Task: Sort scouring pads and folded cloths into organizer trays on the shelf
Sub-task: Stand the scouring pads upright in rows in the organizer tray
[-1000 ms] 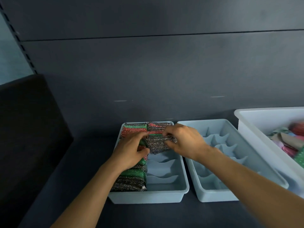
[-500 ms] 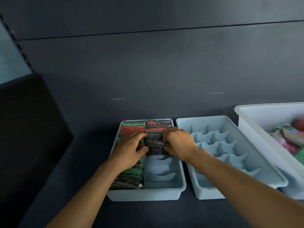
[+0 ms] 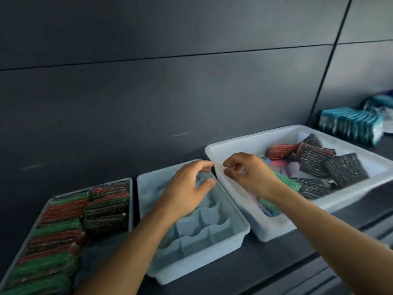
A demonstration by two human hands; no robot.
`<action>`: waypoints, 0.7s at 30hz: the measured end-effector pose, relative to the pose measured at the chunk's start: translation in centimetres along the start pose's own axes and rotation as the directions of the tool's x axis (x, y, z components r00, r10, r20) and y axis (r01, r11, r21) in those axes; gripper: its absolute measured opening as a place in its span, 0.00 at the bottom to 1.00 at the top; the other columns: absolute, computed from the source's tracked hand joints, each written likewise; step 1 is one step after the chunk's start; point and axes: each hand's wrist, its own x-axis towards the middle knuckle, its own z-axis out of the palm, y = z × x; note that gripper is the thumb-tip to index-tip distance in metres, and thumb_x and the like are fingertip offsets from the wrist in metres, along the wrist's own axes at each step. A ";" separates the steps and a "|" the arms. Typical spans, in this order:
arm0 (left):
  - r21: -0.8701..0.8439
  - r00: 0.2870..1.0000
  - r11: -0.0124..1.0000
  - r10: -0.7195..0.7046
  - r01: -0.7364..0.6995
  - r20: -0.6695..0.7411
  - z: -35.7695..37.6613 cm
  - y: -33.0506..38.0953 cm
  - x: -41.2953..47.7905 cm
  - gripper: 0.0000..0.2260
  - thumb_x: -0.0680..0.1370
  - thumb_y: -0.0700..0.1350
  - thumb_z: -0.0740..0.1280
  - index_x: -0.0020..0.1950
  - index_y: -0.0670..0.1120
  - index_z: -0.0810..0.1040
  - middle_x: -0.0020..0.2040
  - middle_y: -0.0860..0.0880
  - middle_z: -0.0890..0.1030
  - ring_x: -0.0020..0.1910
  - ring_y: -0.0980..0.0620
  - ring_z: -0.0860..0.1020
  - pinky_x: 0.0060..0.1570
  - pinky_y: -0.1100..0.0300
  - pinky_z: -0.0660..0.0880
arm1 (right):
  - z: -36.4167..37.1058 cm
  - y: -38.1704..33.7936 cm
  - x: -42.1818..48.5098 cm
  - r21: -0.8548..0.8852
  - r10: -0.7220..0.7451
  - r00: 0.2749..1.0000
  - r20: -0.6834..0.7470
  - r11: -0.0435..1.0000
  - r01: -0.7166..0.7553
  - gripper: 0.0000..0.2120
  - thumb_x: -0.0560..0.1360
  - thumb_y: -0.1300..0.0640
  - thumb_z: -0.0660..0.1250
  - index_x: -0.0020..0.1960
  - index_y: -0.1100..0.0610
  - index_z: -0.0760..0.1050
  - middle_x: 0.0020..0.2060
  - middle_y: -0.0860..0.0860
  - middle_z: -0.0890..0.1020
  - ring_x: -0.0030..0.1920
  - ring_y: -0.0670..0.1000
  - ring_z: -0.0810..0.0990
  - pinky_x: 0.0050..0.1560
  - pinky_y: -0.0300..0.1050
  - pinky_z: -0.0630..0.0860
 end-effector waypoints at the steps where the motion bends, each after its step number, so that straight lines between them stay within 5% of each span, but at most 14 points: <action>1: -0.039 1.000 0.999 0.011 -0.010 0.028 1.5 1.0 1.3 0.16 0.77 0.44 0.69 0.65 0.48 0.76 0.60 0.54 0.81 0.61 0.58 0.76 0.63 0.66 0.68 | -1.2 1.5 -0.1 -0.003 0.032 0.999 -0.017 0.999 -0.032 0.01 0.73 0.59 0.70 0.43 0.56 0.80 0.40 0.51 0.82 0.39 0.51 0.78 0.43 0.43 0.73; 4: -0.166 0.994 0.986 -0.008 0.026 0.108 5.8 3.5 5.0 0.16 0.77 0.42 0.69 0.65 0.47 0.76 0.58 0.53 0.81 0.58 0.59 0.78 0.55 0.77 0.67 | -4.6 5.9 0.0 -0.014 0.091 0.995 -0.047 0.996 -0.092 0.02 0.72 0.60 0.70 0.41 0.56 0.80 0.36 0.49 0.82 0.38 0.49 0.79 0.42 0.42 0.74; 9: -0.266 0.959 0.943 -0.130 0.198 0.252 11.9 5.4 10.6 0.16 0.76 0.39 0.70 0.63 0.45 0.76 0.51 0.52 0.80 0.53 0.53 0.79 0.61 0.56 0.75 | -9.1 12.2 1.8 -0.143 0.217 0.976 0.001 0.966 -0.215 0.04 0.74 0.58 0.70 0.48 0.54 0.81 0.44 0.49 0.83 0.42 0.49 0.81 0.48 0.46 0.77; 13: -0.175 0.906 0.939 -0.217 0.295 0.362 15.3 6.3 13.4 0.16 0.76 0.42 0.71 0.64 0.45 0.75 0.54 0.48 0.79 0.52 0.52 0.77 0.60 0.55 0.75 | -11.1 16.6 3.4 -0.463 0.328 0.943 -0.065 0.827 -0.319 0.23 0.72 0.54 0.68 0.66 0.54 0.71 0.61 0.56 0.74 0.65 0.61 0.70 0.63 0.57 0.69; 17: -0.070 0.851 0.961 -0.201 0.266 0.485 16.6 7.5 14.2 0.24 0.73 0.41 0.75 0.67 0.43 0.73 0.61 0.46 0.78 0.59 0.50 0.77 0.61 0.58 0.73 | -12.0 18.8 3.5 -0.585 0.552 0.832 -0.057 0.656 -0.476 0.32 0.73 0.51 0.68 0.72 0.59 0.58 0.68 0.60 0.67 0.69 0.64 0.65 0.64 0.63 0.65; 21: 0.090 0.794 0.979 -0.201 0.182 0.574 16.8 7.7 14.2 0.29 0.70 0.42 0.78 0.69 0.46 0.72 0.65 0.49 0.76 0.61 0.53 0.75 0.64 0.59 0.70 | -12.3 19.6 3.4 -0.683 0.561 0.823 -0.089 0.567 -0.460 0.33 0.73 0.59 0.64 0.74 0.62 0.55 0.68 0.61 0.68 0.69 0.63 0.66 0.67 0.61 0.63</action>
